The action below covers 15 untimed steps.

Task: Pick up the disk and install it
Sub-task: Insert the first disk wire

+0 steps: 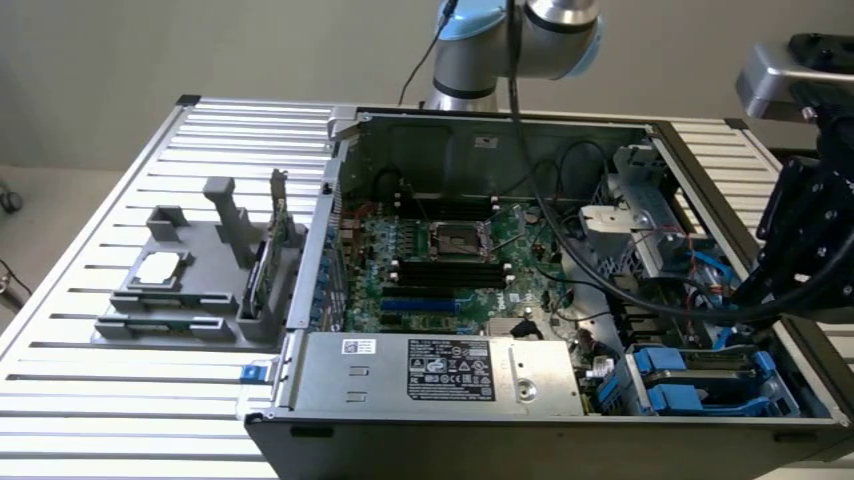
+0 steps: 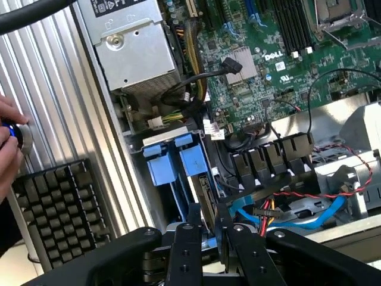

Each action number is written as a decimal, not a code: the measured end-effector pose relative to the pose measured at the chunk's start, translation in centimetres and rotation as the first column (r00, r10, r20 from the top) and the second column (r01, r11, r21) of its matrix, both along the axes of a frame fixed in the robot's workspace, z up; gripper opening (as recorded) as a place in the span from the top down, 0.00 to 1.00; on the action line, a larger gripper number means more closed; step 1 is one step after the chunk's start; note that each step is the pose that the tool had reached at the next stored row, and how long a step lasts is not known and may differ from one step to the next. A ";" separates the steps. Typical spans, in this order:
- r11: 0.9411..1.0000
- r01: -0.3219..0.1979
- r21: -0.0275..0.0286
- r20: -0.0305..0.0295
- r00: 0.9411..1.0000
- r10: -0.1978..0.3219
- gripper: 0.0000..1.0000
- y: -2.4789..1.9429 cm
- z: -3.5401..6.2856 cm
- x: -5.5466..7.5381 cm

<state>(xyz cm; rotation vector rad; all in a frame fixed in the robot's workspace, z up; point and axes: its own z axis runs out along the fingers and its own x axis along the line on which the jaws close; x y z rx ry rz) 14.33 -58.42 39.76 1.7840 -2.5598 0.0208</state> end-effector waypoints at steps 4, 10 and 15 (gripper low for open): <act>0.998 0.068 0.000 0.000 0.998 -0.068 0.75 0.00 0.00 0.0; 0.987 0.159 0.000 0.000 0.987 -0.159 0.75 0.00 -0.02 0.0; 0.974 0.226 0.000 -0.001 0.974 -0.226 0.75 0.00 -0.14 0.0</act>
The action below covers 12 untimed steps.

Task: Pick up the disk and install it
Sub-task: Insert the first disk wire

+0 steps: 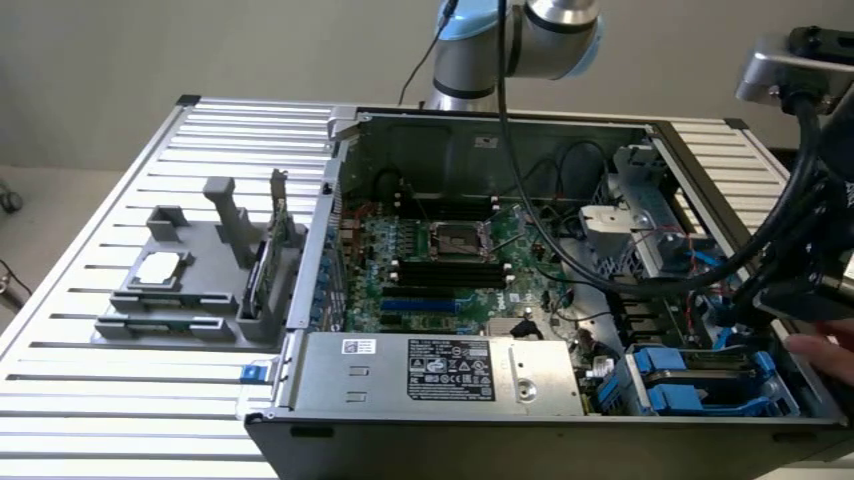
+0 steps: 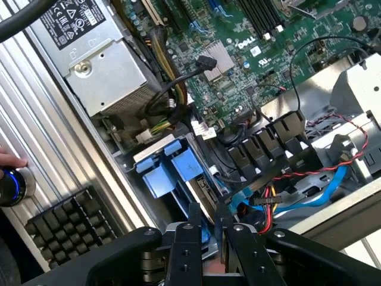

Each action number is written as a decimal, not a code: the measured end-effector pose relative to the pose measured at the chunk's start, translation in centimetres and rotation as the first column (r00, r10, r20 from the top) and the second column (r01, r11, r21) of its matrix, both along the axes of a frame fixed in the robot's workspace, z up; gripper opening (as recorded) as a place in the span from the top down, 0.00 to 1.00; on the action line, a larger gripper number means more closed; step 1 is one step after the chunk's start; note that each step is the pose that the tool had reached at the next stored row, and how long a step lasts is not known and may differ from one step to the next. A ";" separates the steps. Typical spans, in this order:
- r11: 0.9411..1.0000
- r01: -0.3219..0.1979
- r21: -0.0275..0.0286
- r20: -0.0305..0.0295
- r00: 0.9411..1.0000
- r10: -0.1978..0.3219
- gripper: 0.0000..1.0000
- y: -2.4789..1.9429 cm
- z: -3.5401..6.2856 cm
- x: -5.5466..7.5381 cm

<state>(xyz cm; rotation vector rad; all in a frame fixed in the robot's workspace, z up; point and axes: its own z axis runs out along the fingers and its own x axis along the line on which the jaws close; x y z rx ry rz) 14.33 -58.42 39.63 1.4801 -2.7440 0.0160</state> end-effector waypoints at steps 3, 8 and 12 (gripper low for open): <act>0.999 0.038 0.000 0.000 0.999 -0.038 0.75 0.00 -0.09 0.0; 0.996 0.091 0.000 -0.001 0.996 -0.091 0.75 0.03 -0.35 0.0; 0.991 0.131 0.000 -0.003 0.991 -0.131 0.75 0.07 -0.61 0.0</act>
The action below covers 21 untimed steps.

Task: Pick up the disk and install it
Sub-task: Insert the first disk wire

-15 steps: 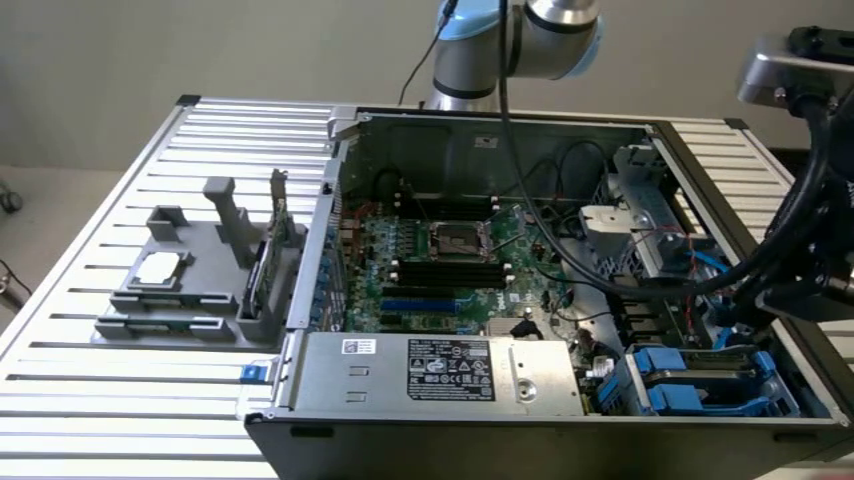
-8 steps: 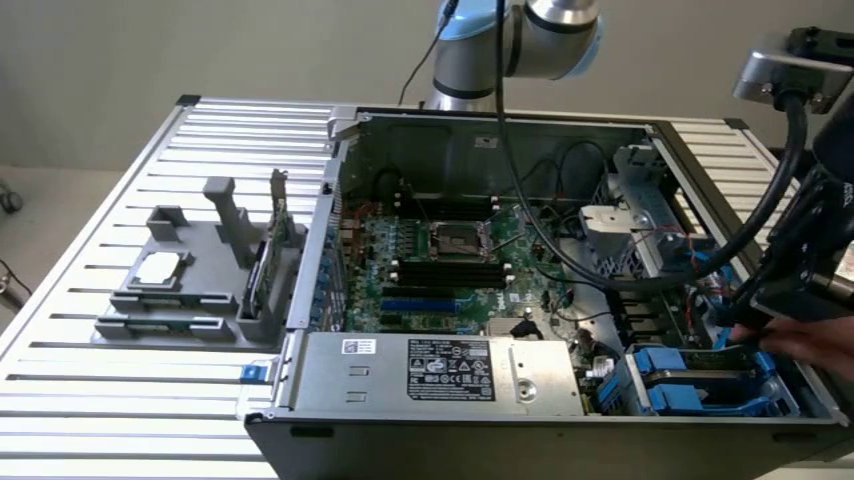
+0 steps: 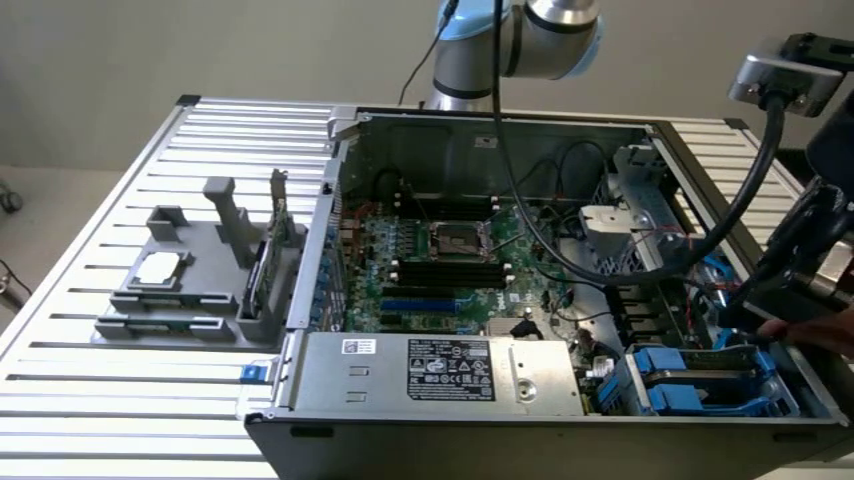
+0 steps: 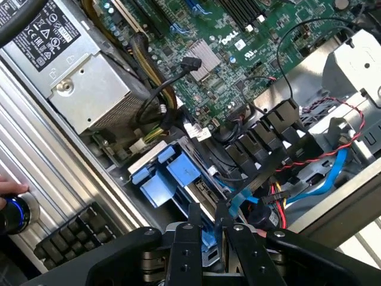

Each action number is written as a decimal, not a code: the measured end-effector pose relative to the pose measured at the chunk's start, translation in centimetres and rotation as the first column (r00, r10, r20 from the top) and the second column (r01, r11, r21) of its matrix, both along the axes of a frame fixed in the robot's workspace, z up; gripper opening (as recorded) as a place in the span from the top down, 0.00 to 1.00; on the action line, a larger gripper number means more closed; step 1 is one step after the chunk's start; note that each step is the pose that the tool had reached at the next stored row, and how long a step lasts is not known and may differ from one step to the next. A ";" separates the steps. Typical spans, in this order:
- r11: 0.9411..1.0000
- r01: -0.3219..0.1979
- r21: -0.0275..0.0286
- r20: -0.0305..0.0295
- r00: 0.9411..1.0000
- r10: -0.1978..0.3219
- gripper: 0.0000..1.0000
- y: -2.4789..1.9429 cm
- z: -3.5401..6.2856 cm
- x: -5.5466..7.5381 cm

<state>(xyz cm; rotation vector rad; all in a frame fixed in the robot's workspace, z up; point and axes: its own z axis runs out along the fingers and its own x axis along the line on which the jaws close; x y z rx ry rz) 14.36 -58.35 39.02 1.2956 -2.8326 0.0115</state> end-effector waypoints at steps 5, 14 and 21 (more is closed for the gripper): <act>0.999 0.050 0.000 -0.002 0.999 -0.050 0.75 0.05 -0.36 0.0; 0.991 0.131 -0.001 -0.008 0.991 -0.131 0.75 0.20 -1.11 0.1; 0.982 0.191 -0.001 -0.012 0.981 -0.191 0.75 0.31 -1.65 0.1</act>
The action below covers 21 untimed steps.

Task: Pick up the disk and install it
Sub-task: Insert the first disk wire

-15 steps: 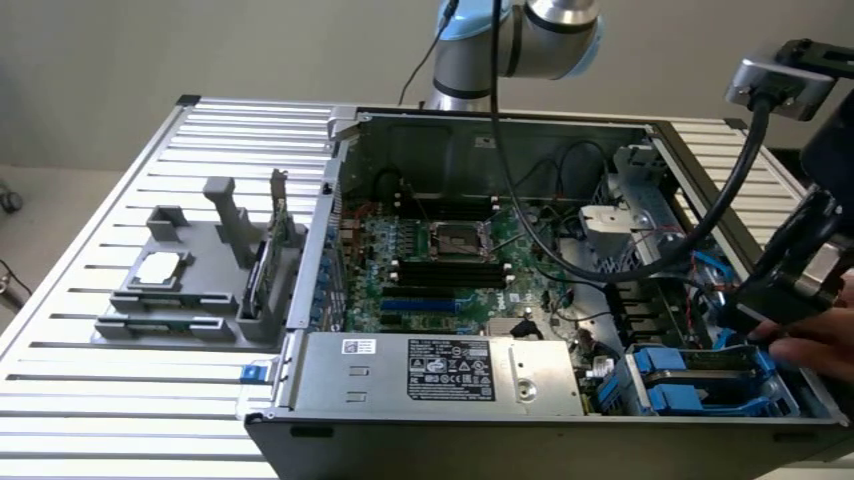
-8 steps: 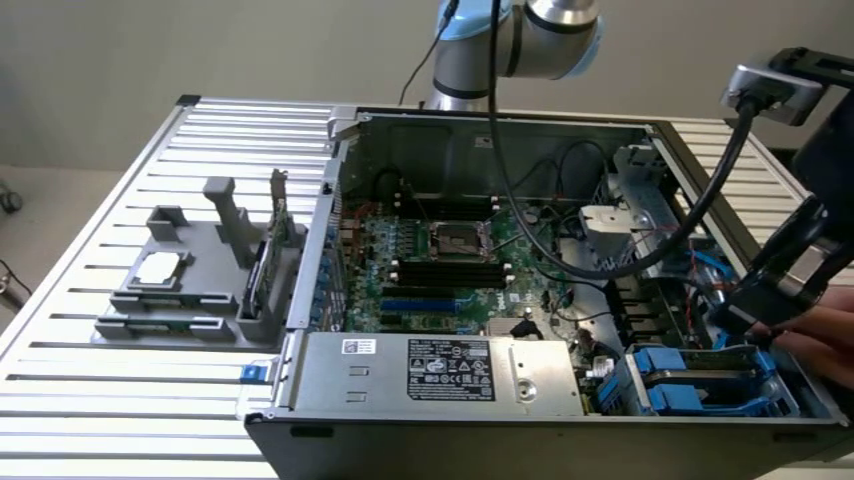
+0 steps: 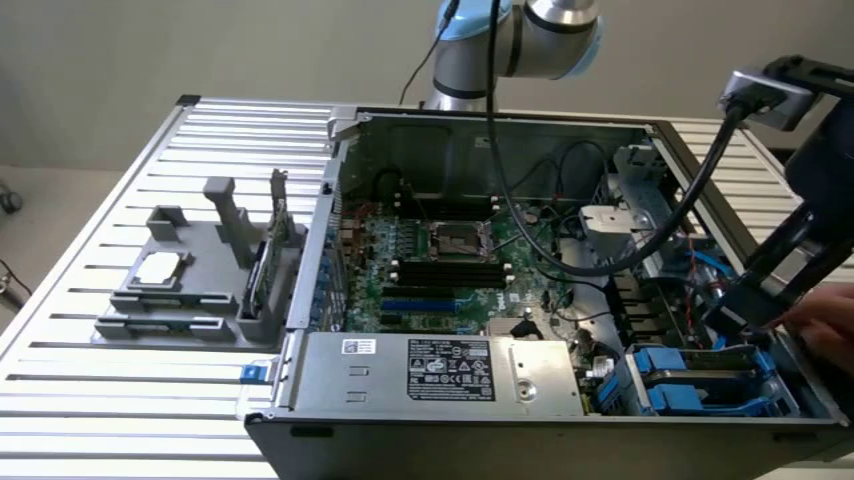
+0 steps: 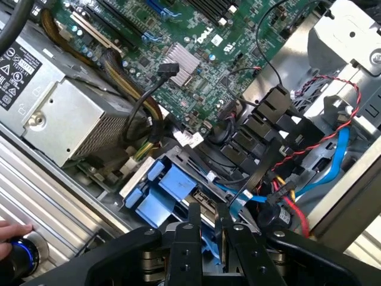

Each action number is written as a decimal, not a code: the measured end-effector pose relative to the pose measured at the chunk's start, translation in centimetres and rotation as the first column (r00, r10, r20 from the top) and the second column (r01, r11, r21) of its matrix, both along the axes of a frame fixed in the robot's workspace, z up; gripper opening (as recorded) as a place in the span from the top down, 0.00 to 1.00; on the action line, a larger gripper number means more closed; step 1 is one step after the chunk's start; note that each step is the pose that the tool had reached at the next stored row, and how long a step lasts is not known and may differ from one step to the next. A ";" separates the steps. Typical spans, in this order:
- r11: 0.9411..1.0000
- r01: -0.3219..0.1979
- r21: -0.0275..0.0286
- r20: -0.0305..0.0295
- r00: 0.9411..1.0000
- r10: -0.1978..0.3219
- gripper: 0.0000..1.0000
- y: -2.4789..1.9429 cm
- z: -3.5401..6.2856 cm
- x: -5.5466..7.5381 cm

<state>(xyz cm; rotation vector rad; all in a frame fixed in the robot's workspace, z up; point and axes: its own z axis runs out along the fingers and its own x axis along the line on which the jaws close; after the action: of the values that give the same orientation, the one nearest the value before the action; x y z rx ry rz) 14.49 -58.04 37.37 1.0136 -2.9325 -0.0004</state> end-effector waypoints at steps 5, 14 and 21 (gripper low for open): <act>0.999 0.040 0.000 -0.003 0.999 -0.040 0.75 0.10 -0.39 0.0; 0.994 0.112 0.000 -0.009 0.994 -0.112 0.75 0.26 -1.08 0.1; 0.987 0.162 -0.001 -0.014 0.987 -0.162 0.75 0.44 -1.60 0.1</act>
<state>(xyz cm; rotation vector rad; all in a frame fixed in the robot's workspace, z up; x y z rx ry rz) 14.61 -57.61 35.77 0.7695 -2.9926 -0.0125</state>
